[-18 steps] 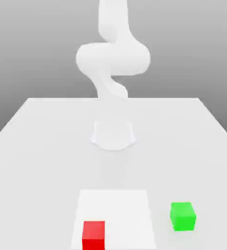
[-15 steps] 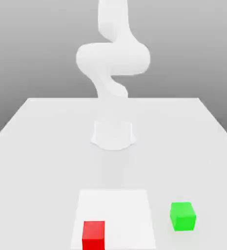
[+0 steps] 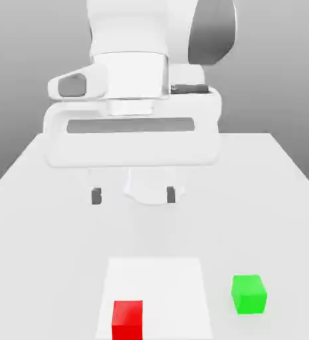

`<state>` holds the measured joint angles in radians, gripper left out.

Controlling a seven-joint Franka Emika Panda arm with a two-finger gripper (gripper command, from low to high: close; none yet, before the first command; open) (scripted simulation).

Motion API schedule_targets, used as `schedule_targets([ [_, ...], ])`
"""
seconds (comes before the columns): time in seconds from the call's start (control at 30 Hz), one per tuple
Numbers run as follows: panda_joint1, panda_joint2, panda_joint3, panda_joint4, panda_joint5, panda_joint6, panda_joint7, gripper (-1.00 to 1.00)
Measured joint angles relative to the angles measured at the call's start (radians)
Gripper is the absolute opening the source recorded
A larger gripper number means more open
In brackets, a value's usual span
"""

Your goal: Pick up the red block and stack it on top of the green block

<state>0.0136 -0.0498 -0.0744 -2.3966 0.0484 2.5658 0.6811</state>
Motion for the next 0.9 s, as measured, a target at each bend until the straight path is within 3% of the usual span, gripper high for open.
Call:
schedule_targets([
  [0.23, -0.015, 0.253, -0.006, -0.033, -0.004, 0.091, -0.025, 0.00],
  [0.4, -0.035, 0.433, 0.016, -0.013, 0.015, 0.227, -0.043, 0.00],
  [0.43, -0.037, 0.454, 0.018, -0.010, 0.019, 0.244, -0.046, -1.00],
  [0.67, -0.038, 0.452, 0.019, -0.010, 0.017, 0.242, -0.045, -1.00],
  [0.83, -0.019, 0.297, 0.010, -0.038, -0.008, 0.115, -0.023, -1.00],
  [0.9, 0.035, 0.248, 0.054, -0.066, -0.017, 0.094, 0.004, -1.00],
])
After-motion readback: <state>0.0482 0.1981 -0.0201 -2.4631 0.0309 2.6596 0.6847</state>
